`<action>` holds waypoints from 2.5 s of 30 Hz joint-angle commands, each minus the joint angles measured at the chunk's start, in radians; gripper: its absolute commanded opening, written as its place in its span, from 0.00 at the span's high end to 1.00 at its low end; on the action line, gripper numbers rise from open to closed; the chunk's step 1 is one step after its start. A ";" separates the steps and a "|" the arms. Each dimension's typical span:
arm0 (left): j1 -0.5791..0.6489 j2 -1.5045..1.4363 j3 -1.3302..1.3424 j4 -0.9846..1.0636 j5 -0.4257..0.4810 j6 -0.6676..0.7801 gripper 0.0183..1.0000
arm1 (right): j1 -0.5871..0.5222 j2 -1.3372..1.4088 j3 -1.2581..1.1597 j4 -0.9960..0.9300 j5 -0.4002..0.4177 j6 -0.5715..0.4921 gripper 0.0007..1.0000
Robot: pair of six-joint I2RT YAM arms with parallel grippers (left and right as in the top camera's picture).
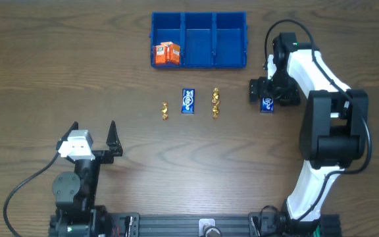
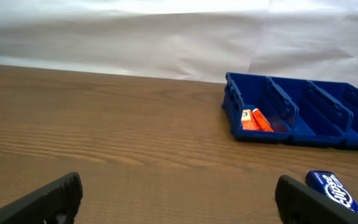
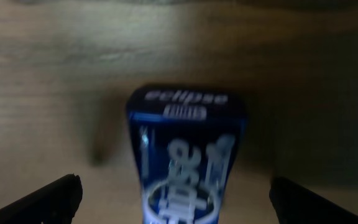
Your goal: Sort Candies Into Trays
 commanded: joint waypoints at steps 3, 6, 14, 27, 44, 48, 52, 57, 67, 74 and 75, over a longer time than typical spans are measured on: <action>0.006 -0.005 -0.018 -0.037 0.021 -0.011 0.00 | 0.007 0.016 0.014 0.009 0.055 0.011 0.26; 0.006 -0.005 -0.018 -0.037 0.021 -0.011 0.00 | 0.007 0.016 0.011 0.009 0.088 0.032 0.33; 0.006 -0.005 -0.018 -0.037 0.021 -0.011 0.00 | 0.019 0.016 0.010 0.020 0.090 0.032 0.47; 0.006 -0.005 -0.018 -0.037 0.021 -0.011 0.00 | 0.052 0.016 0.010 0.039 0.087 0.045 0.79; 0.006 -0.005 -0.018 -0.037 0.021 -0.011 0.00 | 0.219 -0.220 0.487 -0.080 0.122 0.081 0.83; 0.006 -0.005 -0.018 -0.037 0.021 -0.011 0.00 | 0.319 -0.212 0.580 0.018 0.219 0.086 0.78; 0.006 -0.005 -0.018 -0.037 0.021 -0.011 0.00 | 0.380 -0.189 0.580 0.142 0.231 0.124 0.76; 0.006 -0.005 -0.018 -0.037 0.021 -0.011 0.00 | 0.426 -0.092 0.580 0.238 0.260 0.169 0.74; 0.006 -0.005 -0.018 -0.037 0.021 -0.011 0.00 | 0.428 0.126 0.580 0.325 0.227 0.274 0.73; 0.006 -0.005 -0.018 -0.037 0.021 -0.011 0.00 | 0.428 0.160 0.580 0.338 0.214 0.281 0.68; 0.006 -0.005 -0.018 -0.037 0.021 -0.011 0.00 | 0.428 0.160 0.580 0.338 0.214 0.281 0.66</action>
